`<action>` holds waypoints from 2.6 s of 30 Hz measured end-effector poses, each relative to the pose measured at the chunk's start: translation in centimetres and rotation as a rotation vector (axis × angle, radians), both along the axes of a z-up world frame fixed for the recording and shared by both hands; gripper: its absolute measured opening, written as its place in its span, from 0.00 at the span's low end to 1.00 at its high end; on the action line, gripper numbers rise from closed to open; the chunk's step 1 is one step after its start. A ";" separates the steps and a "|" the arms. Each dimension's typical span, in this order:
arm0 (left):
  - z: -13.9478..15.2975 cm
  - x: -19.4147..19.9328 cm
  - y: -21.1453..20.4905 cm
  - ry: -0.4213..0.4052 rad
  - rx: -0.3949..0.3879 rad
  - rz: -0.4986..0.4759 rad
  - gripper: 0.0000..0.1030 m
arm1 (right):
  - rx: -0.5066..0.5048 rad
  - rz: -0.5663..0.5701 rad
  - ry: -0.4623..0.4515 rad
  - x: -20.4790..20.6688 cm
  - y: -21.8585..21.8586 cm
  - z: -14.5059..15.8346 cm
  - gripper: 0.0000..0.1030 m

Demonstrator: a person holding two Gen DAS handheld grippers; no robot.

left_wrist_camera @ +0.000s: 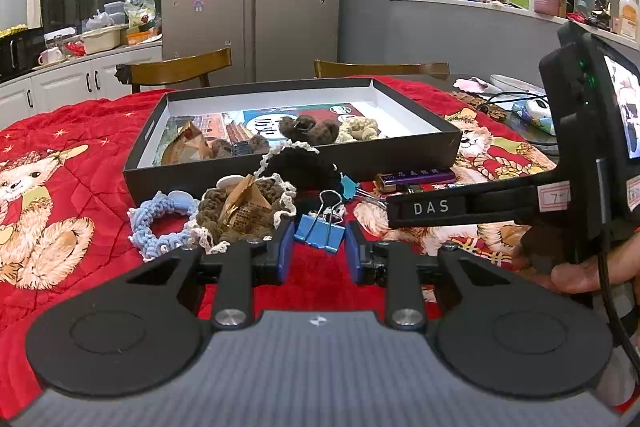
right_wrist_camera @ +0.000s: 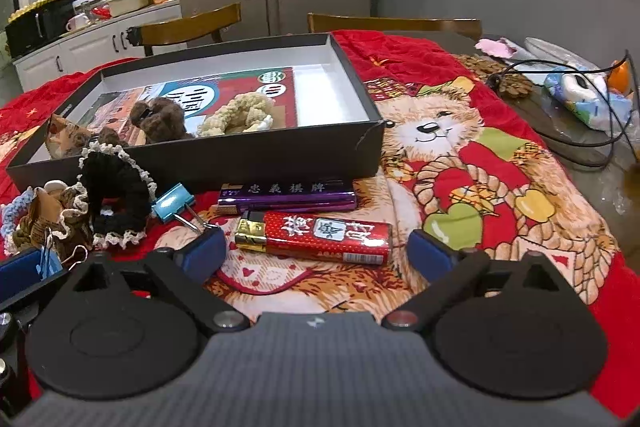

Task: Organize objects
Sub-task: 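Close the right tool on the red lighter and lift it, then carry the binder clips with the left tool while the right carries the lighter over the box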

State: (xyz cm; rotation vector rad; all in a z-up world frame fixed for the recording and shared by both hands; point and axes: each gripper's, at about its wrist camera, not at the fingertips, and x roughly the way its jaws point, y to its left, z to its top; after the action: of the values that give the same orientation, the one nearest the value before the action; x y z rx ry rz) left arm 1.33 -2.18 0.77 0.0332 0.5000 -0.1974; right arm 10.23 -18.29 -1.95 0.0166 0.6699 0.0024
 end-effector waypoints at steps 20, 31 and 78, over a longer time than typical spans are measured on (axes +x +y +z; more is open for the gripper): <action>0.0 -0.3 -0.1 -0.019 -0.001 -0.017 0.31 | 0.142 0.002 -0.128 -1.9 -2.1 0.9 0.79; 0.8 -1.1 0.1 -0.071 -0.001 -0.004 0.31 | 0.176 0.047 -0.208 -3.1 -1.8 3.1 0.79; 16.1 9.7 12.3 -0.188 -0.131 0.293 0.31 | 0.432 0.306 -0.134 7.7 2.6 12.3 0.79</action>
State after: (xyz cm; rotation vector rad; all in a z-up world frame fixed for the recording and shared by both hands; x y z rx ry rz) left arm 11.06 10.16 16.84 -0.1480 0.2985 0.0607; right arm 17.92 -15.65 10.33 0.3274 0.5227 0.4391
